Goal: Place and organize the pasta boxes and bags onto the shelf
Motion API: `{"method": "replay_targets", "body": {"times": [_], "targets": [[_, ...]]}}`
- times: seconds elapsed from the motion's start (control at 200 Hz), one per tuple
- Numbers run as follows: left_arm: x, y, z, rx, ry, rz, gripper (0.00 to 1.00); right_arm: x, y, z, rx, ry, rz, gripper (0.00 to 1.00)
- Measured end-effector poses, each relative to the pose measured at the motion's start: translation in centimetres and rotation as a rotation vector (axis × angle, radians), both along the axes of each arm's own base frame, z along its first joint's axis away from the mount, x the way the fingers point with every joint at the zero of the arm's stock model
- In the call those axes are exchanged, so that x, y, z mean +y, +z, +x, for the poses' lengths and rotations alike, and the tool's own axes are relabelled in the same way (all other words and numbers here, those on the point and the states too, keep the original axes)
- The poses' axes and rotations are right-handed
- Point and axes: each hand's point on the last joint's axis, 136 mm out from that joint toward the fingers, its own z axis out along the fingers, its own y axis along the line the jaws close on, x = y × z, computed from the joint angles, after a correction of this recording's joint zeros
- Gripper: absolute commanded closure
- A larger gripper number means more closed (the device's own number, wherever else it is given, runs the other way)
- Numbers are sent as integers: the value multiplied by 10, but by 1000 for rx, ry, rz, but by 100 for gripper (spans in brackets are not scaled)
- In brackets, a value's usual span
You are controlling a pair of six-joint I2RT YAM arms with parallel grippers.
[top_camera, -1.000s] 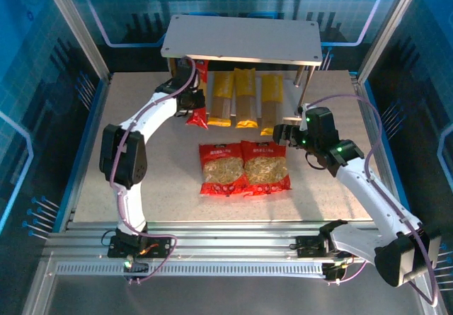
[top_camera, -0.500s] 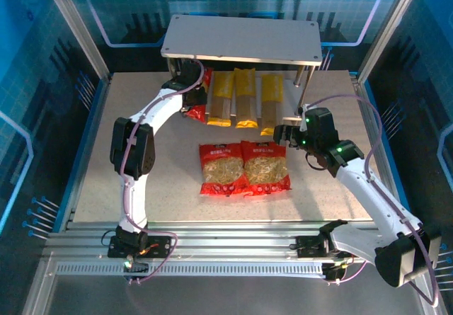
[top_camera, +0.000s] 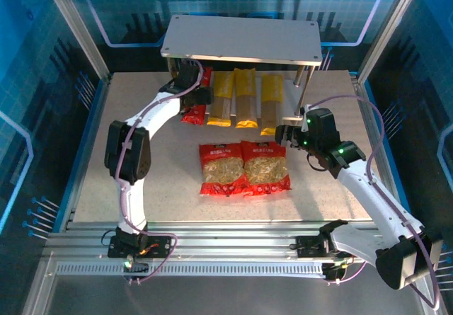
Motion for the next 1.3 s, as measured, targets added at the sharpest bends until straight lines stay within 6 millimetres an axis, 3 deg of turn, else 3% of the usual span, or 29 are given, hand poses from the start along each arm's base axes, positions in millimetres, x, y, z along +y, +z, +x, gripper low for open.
{"method": "replay_targets", "body": {"times": [0.275,0.425,0.715,1.031,1.301], "targets": [[-1,70,-83,-155,-23,-111,24,-3,8,12,-49,-34,41,3],[9,81,-114,-214,8,-109,21,-13,4,26,-74,-95,68,4],[68,58,-96,-191,171,-70,19,-52,2,54,-144,-284,8,3],[79,50,-57,-181,206,-69,19,-82,-11,86,-184,-412,-41,3],[96,36,-41,-163,251,-69,19,-84,-23,114,-217,-429,-29,4]]}}
